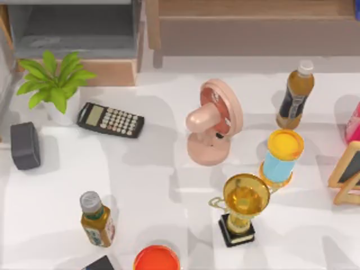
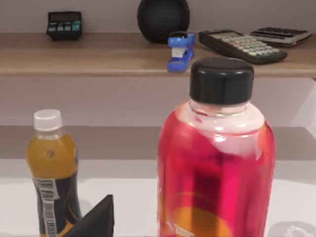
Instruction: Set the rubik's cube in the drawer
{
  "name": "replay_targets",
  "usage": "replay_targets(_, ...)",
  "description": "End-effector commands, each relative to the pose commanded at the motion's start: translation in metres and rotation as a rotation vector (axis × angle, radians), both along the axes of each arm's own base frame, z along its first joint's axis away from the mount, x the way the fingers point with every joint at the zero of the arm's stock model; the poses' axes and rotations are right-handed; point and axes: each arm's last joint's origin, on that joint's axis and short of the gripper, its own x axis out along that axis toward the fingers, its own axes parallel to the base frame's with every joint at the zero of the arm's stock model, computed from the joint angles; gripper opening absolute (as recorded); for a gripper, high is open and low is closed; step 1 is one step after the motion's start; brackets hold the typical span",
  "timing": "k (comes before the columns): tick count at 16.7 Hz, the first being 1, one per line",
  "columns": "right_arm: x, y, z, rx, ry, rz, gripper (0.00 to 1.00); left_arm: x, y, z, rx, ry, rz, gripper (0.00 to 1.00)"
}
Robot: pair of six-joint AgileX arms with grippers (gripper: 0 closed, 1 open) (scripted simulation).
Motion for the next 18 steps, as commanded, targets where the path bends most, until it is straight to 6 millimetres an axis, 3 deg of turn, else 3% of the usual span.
replay_targets(2, 0.0, 0.0, 0.0, 0.0, 0.0, 0.0, 1.0, 0.005, 0.021, -0.032, -0.03, 0.045, 0.015, 0.0)
replay_targets(5, 0.0, 0.0, 0.0, 0.0, 0.0, 0.0, 1.0, 0.01, 0.028, -0.062, -0.062, 0.087, 0.011, 0.0)
replay_targets(11, 0.0, 0.0, 0.0, 0.0, 0.0, 0.0, 1.0, 0.011, 0.028, -0.064, -0.063, 0.088, 0.011, 0.0)
replay_targets(18, 0.0, 0.0, 0.0, 0.0, 0.0, 0.0, 1.0, 0.011, 0.028, -0.064, -0.063, 0.088, 0.011, 0.53)
